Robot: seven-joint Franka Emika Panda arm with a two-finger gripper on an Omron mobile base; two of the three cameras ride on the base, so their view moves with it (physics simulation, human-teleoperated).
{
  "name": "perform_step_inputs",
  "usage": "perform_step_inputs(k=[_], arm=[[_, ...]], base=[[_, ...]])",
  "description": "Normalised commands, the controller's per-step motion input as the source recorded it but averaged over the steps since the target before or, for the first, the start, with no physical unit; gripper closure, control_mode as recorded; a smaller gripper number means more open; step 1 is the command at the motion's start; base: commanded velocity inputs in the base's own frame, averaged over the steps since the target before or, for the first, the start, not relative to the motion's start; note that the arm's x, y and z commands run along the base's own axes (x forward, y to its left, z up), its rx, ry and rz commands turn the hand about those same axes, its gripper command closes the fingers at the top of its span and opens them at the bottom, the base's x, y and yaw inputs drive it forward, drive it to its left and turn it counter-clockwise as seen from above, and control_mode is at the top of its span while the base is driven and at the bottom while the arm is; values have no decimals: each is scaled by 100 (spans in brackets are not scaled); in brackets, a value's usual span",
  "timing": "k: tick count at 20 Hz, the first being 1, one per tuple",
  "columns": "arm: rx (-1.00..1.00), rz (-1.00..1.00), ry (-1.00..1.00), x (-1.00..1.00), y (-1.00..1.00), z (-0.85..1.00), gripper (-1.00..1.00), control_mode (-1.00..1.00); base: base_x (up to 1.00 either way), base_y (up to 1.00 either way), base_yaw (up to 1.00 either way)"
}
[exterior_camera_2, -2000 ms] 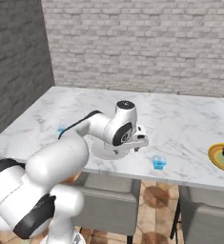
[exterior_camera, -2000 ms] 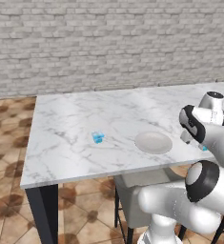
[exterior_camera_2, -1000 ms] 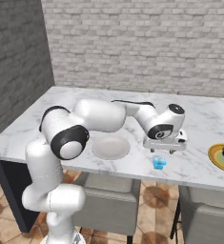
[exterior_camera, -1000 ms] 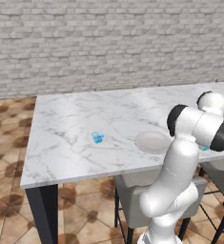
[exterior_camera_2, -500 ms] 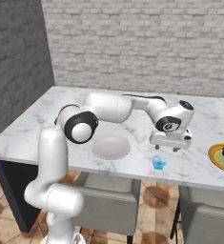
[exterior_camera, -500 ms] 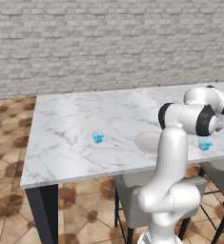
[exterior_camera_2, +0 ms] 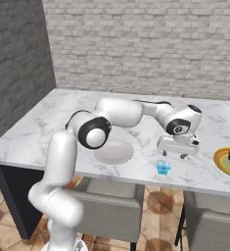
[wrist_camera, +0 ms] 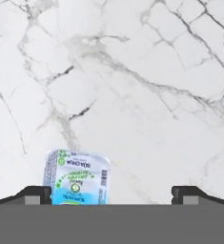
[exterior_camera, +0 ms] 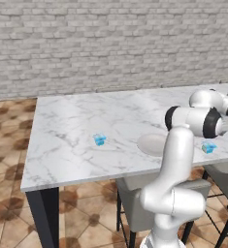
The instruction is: Place two yogurt containers on each plate.
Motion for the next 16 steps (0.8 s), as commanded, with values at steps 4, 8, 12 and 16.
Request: perform_step_inputs(k=[4,8,12,16], arm=[[-9,-2,0,0,23,-6,-100,-100],[-9,-8,-8,-2,34,-5,-100,-100],[-10,-11,-14,-11,38,-6,-100,-100],[-3,-8,-2,-16,14,0,-100,-100]], base=[[0,0,0],[0,0,0],[0,0,0],[0,0,0]])
